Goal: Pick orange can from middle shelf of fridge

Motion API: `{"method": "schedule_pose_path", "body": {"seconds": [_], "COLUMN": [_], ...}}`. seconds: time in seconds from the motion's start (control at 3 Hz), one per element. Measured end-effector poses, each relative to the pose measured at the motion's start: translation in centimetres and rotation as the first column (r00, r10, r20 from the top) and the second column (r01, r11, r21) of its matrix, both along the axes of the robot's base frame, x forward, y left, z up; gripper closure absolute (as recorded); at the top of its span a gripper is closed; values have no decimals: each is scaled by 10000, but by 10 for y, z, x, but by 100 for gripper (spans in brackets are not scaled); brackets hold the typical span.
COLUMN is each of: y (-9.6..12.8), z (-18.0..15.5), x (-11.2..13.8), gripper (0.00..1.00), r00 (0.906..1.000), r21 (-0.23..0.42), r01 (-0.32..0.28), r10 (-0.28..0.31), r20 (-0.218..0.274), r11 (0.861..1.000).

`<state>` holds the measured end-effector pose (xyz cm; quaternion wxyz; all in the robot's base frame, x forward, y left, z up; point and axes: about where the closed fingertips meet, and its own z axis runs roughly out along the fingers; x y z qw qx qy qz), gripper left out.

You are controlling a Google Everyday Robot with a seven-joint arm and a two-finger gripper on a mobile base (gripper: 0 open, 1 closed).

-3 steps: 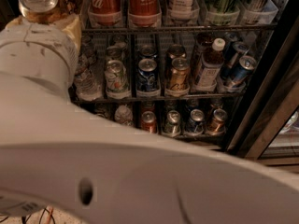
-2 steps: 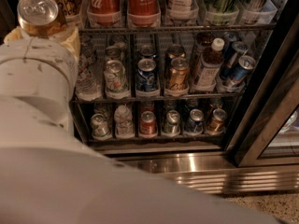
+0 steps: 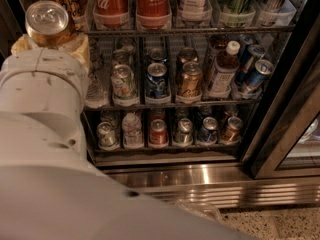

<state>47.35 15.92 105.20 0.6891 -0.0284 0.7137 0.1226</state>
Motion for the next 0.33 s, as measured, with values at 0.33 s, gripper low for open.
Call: {"method": "schedule_pose_path", "body": {"seconds": [0.33], "y": [0], "z": [0], "x": [0], "gripper": [100], "r00": [10000], "r21": [0], "r01": [0], "r10": [0], "r20": [0], "r11": [10000]}}
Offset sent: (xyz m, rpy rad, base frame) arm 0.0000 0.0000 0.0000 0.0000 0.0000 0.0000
